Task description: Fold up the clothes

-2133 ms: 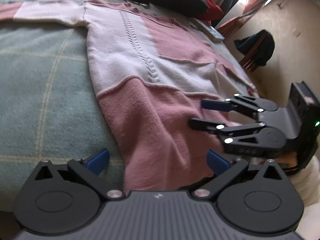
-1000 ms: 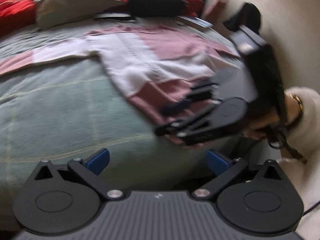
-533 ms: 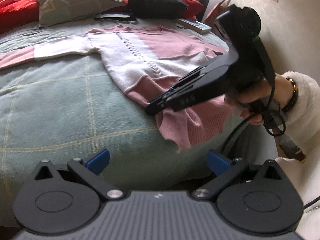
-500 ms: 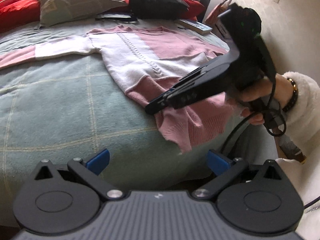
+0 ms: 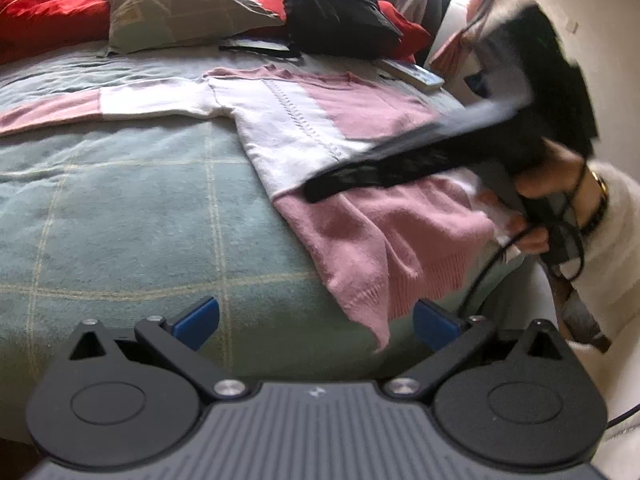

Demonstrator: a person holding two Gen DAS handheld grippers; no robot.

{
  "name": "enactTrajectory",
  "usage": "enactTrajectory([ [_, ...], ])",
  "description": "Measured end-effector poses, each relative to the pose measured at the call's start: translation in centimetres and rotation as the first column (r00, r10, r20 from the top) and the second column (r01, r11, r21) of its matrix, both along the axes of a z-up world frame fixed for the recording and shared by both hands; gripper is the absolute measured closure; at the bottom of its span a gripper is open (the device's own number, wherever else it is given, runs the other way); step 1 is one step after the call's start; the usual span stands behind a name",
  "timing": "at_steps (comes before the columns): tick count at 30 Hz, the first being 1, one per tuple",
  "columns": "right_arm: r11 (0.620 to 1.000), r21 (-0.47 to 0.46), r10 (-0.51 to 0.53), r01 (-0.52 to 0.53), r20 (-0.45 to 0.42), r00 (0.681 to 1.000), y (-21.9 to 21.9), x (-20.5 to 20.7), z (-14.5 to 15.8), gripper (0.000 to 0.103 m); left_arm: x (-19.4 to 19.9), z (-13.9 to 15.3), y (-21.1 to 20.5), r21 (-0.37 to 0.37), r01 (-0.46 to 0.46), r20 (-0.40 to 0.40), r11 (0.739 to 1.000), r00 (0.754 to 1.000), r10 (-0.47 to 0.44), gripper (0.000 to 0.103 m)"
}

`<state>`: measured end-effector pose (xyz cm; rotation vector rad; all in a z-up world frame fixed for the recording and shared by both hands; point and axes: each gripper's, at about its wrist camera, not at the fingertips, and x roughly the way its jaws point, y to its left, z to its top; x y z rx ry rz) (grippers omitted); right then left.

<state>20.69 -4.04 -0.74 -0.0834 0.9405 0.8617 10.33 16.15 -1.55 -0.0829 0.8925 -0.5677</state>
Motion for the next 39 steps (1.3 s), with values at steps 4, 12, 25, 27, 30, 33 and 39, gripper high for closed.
enactTrajectory([
  [4,0.995,0.023,-0.094,0.093,0.037,0.995,-5.2,-0.9,0.3,0.065,1.6,-0.4,0.1,-0.13,-0.006,-0.017,0.991,1.0,0.004,0.001],
  [12,0.93,0.259,-0.28,0.262,0.036,0.959,-15.5,-4.4,0.6,0.022,7.8,-4.4,-2.7,-0.294,-0.004,-0.166,0.956,0.985,-0.048,0.007],
  [25,0.773,0.487,-0.409,0.408,-0.109,0.906,-22.6,-4.9,-2.7,0.003,10.8,-8.1,-3.1,-0.471,-0.095,-0.216,0.877,0.976,-0.01,0.008],
  [27,0.772,0.491,-0.406,0.404,-0.108,0.907,-22.6,-4.9,-2.9,0.003,10.7,-8.3,-2.9,-0.509,-0.114,-0.228,0.853,0.974,-0.005,0.013],
  [30,0.773,0.499,-0.395,0.392,-0.104,0.913,-22.7,-5.1,-3.1,0.003,9.0,-9.3,-2.9,-0.582,-0.083,-0.267,0.809,0.959,-0.094,0.022],
  [33,0.767,0.508,-0.393,0.392,-0.111,0.913,-22.9,-5.1,-3.6,0.002,9.1,-10.1,-2.8,-0.562,-0.094,-0.274,0.822,0.958,-0.079,0.046],
  [39,0.75,0.507,-0.4,0.425,-0.164,0.902,-22.8,-4.8,-4.6,0.002,11.5,-13.0,-1.5,-0.644,-0.217,-0.384,0.734,0.921,-0.064,0.079],
])
